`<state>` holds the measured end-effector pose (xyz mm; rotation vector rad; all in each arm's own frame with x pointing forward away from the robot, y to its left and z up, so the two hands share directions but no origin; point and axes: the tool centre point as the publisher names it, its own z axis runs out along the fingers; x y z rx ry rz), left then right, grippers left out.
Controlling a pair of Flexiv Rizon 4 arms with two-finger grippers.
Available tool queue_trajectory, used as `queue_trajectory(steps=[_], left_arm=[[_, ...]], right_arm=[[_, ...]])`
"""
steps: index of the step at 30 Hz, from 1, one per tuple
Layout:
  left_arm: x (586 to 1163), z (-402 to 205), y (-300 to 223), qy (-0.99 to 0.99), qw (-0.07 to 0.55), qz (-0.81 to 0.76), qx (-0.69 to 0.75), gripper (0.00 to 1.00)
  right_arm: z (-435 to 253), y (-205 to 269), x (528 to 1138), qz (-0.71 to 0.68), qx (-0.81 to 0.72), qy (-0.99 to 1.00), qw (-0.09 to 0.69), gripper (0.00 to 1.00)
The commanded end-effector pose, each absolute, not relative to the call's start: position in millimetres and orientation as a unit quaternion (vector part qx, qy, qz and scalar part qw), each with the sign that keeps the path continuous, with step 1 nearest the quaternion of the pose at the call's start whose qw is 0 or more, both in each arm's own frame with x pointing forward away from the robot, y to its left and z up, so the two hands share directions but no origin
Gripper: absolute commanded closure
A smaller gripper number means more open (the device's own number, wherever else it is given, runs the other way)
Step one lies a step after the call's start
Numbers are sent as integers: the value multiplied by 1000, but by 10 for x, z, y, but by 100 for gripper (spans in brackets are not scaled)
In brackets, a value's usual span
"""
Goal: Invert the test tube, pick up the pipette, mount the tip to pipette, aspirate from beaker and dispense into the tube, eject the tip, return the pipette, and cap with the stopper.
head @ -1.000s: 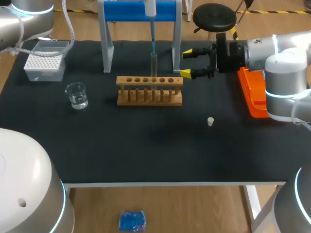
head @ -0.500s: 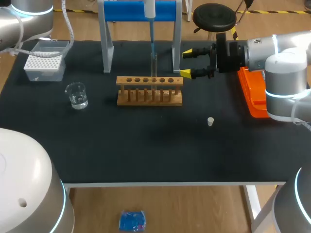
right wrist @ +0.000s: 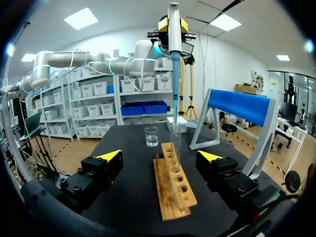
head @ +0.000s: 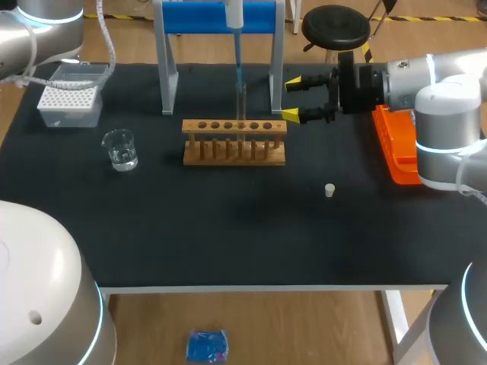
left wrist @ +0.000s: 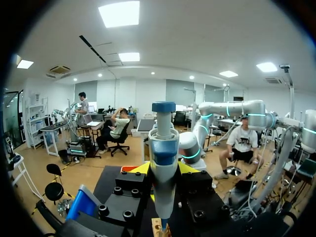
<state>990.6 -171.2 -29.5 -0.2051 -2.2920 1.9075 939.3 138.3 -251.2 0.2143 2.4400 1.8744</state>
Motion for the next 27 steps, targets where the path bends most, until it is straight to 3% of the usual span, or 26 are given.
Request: queue_trajectory(steps=[1,27], left_arm=[[9911,-283,-1699,-765,78,635,-69,100],[9930,-266,-1732,-769,78,630,-71,100]], right_arm=[[-2514,1383,9390,607,69,791,29,0],[-2514,1383,9390,607,69,791,29,0]])
